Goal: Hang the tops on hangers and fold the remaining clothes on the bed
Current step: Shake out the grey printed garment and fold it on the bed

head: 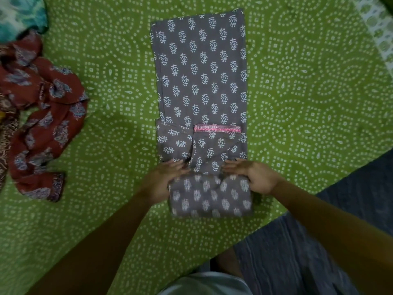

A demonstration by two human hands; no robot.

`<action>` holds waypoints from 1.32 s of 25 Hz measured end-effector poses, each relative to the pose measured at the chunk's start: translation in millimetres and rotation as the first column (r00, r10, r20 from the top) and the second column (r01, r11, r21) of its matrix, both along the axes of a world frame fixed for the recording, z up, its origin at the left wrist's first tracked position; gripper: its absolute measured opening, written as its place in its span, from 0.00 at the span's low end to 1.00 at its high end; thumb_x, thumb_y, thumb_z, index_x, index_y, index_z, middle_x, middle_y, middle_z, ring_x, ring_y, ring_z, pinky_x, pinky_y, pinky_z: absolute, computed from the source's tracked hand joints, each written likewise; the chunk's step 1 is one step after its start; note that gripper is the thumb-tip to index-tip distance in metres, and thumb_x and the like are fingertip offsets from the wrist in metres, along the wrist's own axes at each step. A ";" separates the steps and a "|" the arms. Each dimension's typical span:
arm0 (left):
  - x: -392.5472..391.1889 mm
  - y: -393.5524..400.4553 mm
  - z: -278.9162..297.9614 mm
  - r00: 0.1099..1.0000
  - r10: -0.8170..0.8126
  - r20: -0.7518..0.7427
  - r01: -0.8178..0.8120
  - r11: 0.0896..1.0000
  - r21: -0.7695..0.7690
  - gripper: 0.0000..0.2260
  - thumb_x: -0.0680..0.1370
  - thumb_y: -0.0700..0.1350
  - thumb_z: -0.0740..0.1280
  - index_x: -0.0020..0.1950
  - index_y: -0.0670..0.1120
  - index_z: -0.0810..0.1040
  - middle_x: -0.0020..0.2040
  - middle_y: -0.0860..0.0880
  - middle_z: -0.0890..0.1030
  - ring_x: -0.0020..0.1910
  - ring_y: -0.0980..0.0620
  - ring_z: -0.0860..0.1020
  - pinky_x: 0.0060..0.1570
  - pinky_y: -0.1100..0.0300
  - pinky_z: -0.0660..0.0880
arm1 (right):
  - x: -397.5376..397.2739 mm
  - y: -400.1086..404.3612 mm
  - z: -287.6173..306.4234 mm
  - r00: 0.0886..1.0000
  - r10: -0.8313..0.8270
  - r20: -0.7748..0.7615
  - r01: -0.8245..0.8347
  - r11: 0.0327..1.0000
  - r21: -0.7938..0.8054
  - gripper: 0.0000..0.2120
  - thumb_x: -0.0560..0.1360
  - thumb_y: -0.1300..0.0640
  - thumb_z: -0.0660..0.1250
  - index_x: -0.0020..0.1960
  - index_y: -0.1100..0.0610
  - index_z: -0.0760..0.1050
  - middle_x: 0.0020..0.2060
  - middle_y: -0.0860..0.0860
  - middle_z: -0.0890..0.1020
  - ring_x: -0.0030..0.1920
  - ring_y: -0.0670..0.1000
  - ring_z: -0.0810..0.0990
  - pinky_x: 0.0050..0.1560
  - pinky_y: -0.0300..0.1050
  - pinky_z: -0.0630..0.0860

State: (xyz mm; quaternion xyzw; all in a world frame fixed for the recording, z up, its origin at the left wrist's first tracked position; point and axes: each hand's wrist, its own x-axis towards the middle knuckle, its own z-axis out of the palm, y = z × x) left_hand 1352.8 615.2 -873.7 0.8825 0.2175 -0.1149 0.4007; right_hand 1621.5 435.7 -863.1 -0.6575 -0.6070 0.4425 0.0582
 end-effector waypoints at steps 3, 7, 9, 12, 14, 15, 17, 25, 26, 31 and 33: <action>35.3 25.7 14.4 0.745 0.609 -0.273 -0.666 0.700 -0.257 0.11 0.79 0.40 0.63 0.60 0.38 0.77 0.51 0.48 0.82 0.51 0.50 0.75 0.47 0.60 0.72 | 6.9 41.6 8.2 0.557 -0.793 -0.245 0.694 0.607 -0.388 0.08 0.78 0.66 0.63 0.46 0.58 0.80 0.46 0.50 0.84 0.43 0.53 0.81 0.45 0.45 0.81; 71.8 73.0 11.2 0.625 0.570 -0.534 -0.774 0.364 -0.517 0.26 0.82 0.60 0.45 0.52 0.46 0.78 0.46 0.51 0.83 0.47 0.52 0.79 0.50 0.61 0.75 | 31.7 94.7 11.1 0.088 -0.949 -0.302 0.643 0.286 -0.710 0.20 0.77 0.42 0.60 0.54 0.57 0.79 0.46 0.56 0.85 0.40 0.53 0.85 0.39 0.43 0.81; 76.9 78.2 8.8 0.617 0.569 -0.544 -0.768 0.285 -0.574 0.30 0.77 0.69 0.44 0.59 0.53 0.77 0.57 0.50 0.80 0.57 0.50 0.78 0.60 0.53 0.72 | 31.8 95.4 3.5 0.086 -0.944 -0.320 0.628 0.301 -0.718 0.27 0.74 0.35 0.61 0.59 0.55 0.78 0.50 0.54 0.85 0.49 0.54 0.84 0.49 0.49 0.80; 60.7 69.6 11.8 0.658 0.544 -0.521 -0.737 0.323 -0.594 0.24 0.76 0.66 0.60 0.57 0.50 0.80 0.59 0.46 0.81 0.59 0.44 0.79 0.61 0.47 0.73 | 21.0 71.8 3.2 0.133 -0.948 -0.288 0.769 0.282 -0.574 0.25 0.72 0.38 0.67 0.55 0.59 0.81 0.48 0.55 0.85 0.47 0.54 0.85 0.51 0.47 0.79; 39.0 59.2 15.5 0.731 0.443 -0.520 -0.683 0.493 -0.539 0.13 0.77 0.52 0.66 0.56 0.46 0.80 0.57 0.44 0.81 0.58 0.44 0.79 0.61 0.47 0.74 | 2.5 43.5 13.6 0.306 -0.931 -0.201 0.795 0.366 -0.484 0.18 0.75 0.44 0.67 0.44 0.60 0.82 0.38 0.52 0.85 0.37 0.51 0.83 0.40 0.40 0.77; 25.7 51.4 18.0 0.756 0.391 -0.524 -0.649 0.553 -0.523 0.12 0.78 0.48 0.66 0.58 0.44 0.80 0.57 0.44 0.81 0.56 0.46 0.80 0.61 0.50 0.74 | -10.9 25.9 17.6 0.381 -0.909 -0.168 0.772 0.413 -0.484 0.19 0.76 0.45 0.66 0.40 0.61 0.80 0.35 0.52 0.83 0.34 0.51 0.81 0.37 0.41 0.76; 7.6 35.6 25.5 0.739 0.384 -0.553 -0.662 0.567 -0.491 0.12 0.79 0.44 0.66 0.58 0.38 0.80 0.55 0.42 0.82 0.50 0.48 0.80 0.54 0.57 0.76 | -36.2 -1.6 22.0 0.351 -0.919 -0.178 0.781 0.392 -0.486 0.16 0.74 0.50 0.70 0.37 0.63 0.78 0.34 0.52 0.83 0.35 0.51 0.80 0.41 0.48 0.78; 63.1 55.0 45.7 0.636 0.745 -0.201 -0.748 0.531 -0.399 0.01 0.76 0.37 0.69 0.44 0.41 0.79 0.29 0.57 0.81 0.27 0.65 0.77 0.29 0.72 0.72 | -10.2 56.3 12.7 0.228 -0.951 -0.209 0.947 0.267 -0.179 0.11 0.70 0.56 0.75 0.38 0.52 0.72 0.32 0.46 0.75 0.35 0.45 0.73 0.41 0.41 0.71; 66.2 57.8 44.9 0.636 0.760 -0.138 -0.743 0.553 -0.378 0.02 0.75 0.37 0.70 0.46 0.39 0.80 0.33 0.55 0.82 0.29 0.65 0.78 0.32 0.71 0.74 | -5.3 59.6 10.2 0.224 -0.947 -0.228 0.954 0.262 -0.149 0.12 0.71 0.58 0.74 0.36 0.51 0.72 0.31 0.45 0.75 0.34 0.45 0.72 0.42 0.42 0.71; 82.1 65.1 29.1 0.657 0.753 -0.035 -0.733 0.627 -0.262 0.09 0.74 0.38 0.72 0.52 0.40 0.76 0.38 0.52 0.77 0.34 0.62 0.75 0.37 0.67 0.74 | 9.2 71.2 5.3 0.281 -0.950 -0.139 0.956 0.290 -0.048 0.10 0.72 0.57 0.73 0.39 0.52 0.72 0.33 0.45 0.76 0.37 0.48 0.75 0.43 0.44 0.72; 84.5 70.1 24.6 0.774 0.632 0.021 -0.633 0.774 0.023 0.18 0.72 0.41 0.73 0.59 0.41 0.73 0.45 0.47 0.78 0.42 0.50 0.77 0.44 0.57 0.74 | 11.0 67.4 9.3 0.400 -0.916 0.009 0.912 0.399 0.091 0.09 0.74 0.56 0.71 0.50 0.56 0.72 0.42 0.49 0.77 0.45 0.51 0.76 0.47 0.45 0.72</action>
